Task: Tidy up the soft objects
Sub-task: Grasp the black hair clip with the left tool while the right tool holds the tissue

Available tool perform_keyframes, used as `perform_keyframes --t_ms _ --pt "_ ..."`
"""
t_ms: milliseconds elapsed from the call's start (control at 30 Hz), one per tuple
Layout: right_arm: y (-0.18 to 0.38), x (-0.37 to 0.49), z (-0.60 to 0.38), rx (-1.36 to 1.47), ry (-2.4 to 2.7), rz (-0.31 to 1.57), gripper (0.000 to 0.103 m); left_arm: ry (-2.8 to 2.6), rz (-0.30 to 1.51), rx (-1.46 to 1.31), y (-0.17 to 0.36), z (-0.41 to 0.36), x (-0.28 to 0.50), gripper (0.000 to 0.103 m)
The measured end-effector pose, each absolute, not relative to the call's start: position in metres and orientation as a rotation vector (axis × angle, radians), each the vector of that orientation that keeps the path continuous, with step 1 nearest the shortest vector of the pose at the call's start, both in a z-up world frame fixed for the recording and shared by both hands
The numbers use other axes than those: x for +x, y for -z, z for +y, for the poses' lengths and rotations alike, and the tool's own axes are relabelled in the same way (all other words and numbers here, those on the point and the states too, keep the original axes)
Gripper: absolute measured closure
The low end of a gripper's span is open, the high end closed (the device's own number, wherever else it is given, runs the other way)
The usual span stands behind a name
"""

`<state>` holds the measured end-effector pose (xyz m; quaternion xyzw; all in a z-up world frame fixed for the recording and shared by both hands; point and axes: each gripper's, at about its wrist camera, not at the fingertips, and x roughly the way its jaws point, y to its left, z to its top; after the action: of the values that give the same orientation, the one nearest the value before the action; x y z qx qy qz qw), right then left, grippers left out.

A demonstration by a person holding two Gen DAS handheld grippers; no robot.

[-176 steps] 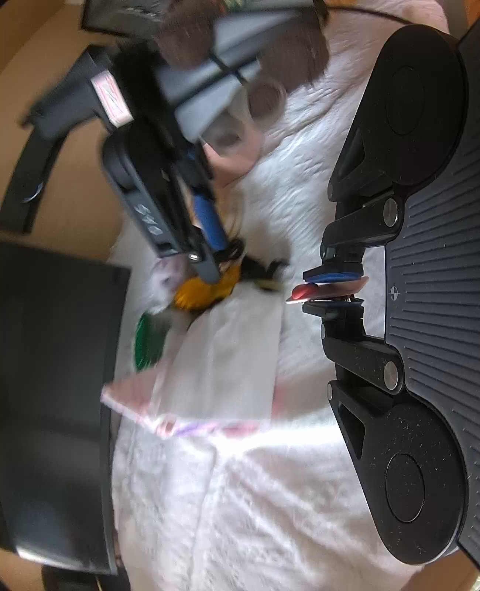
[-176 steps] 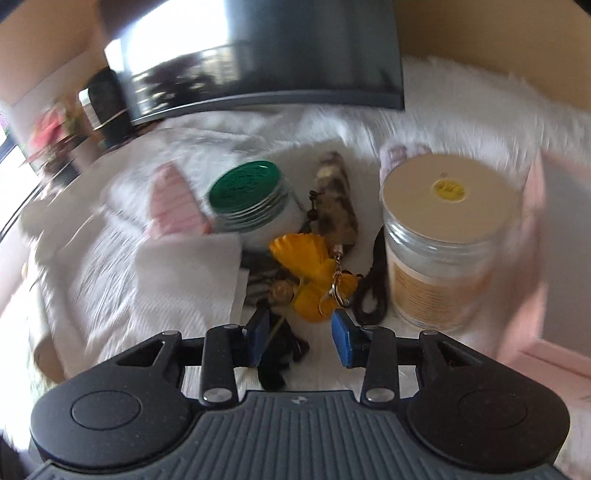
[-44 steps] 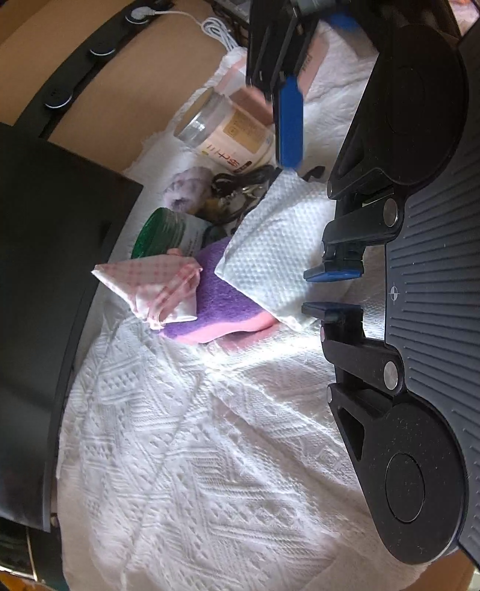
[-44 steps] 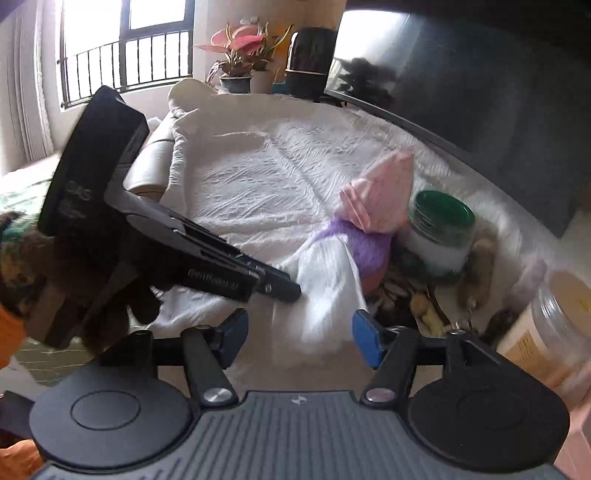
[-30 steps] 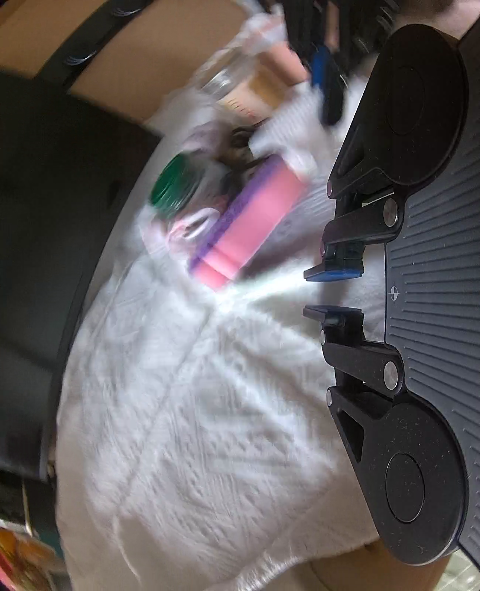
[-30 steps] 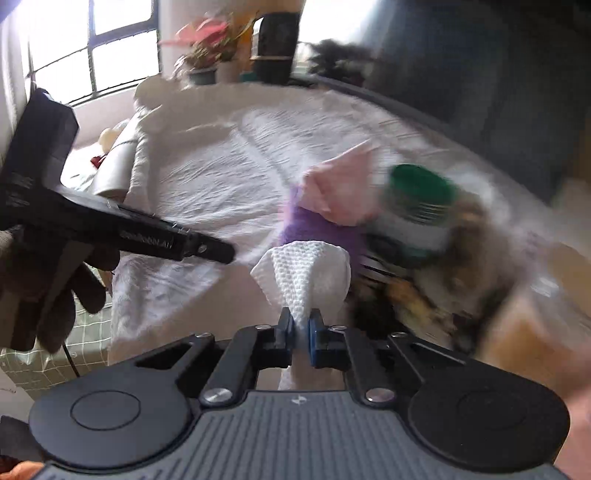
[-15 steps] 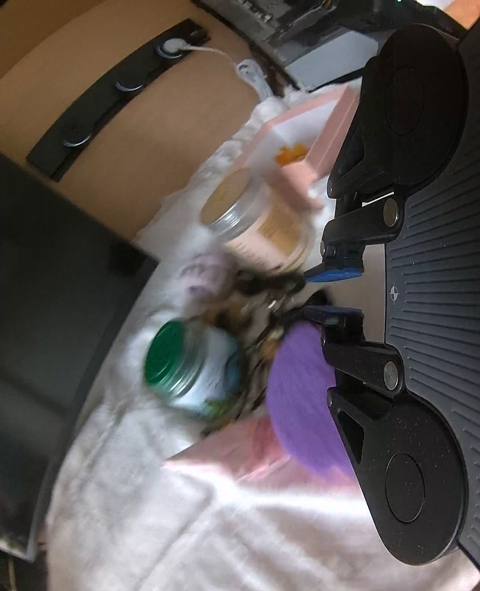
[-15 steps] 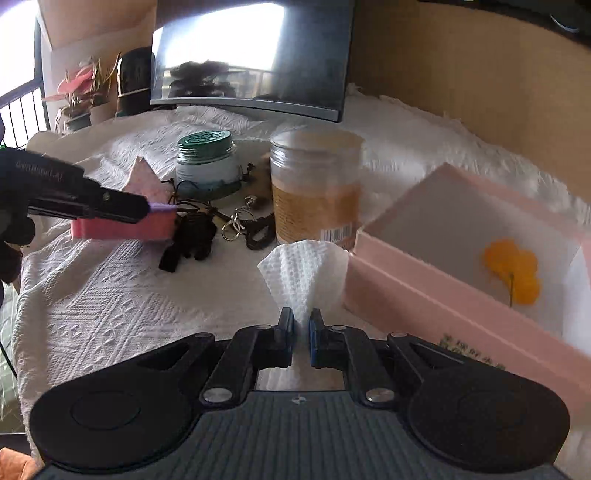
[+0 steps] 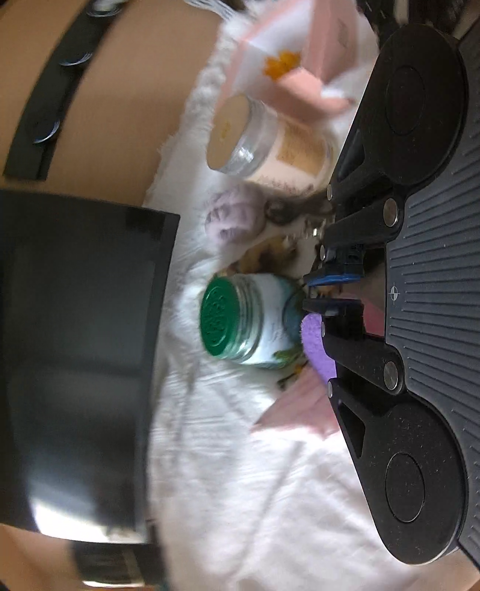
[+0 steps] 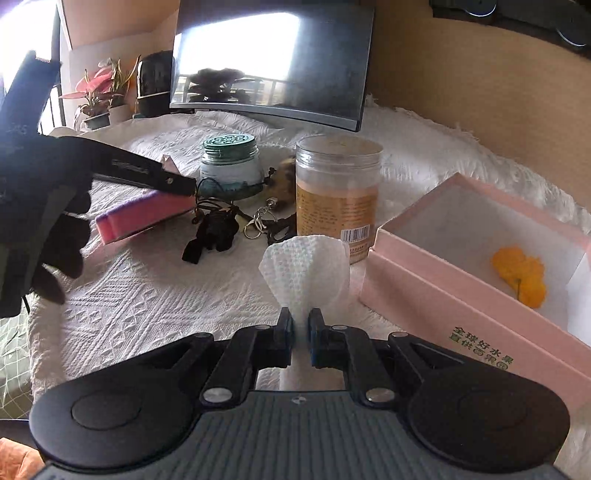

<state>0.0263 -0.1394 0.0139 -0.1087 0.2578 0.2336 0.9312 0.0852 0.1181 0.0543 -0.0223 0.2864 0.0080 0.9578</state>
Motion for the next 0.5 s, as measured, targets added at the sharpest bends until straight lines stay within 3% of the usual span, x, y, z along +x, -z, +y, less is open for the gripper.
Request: perform_keyframes --t_ms 133,267,500 --pt "-0.012 0.028 -0.139 -0.224 -0.486 0.537 0.094 -0.057 0.56 0.034 -0.054 0.114 0.091 0.092" --pt "-0.012 0.028 -0.139 -0.221 -0.489 0.542 0.094 0.073 0.671 -0.109 -0.049 0.11 0.097 0.085" --pt "-0.009 0.027 -0.136 -0.236 -0.491 0.54 0.094 -0.021 0.701 -0.242 -0.039 0.118 0.118 0.085"
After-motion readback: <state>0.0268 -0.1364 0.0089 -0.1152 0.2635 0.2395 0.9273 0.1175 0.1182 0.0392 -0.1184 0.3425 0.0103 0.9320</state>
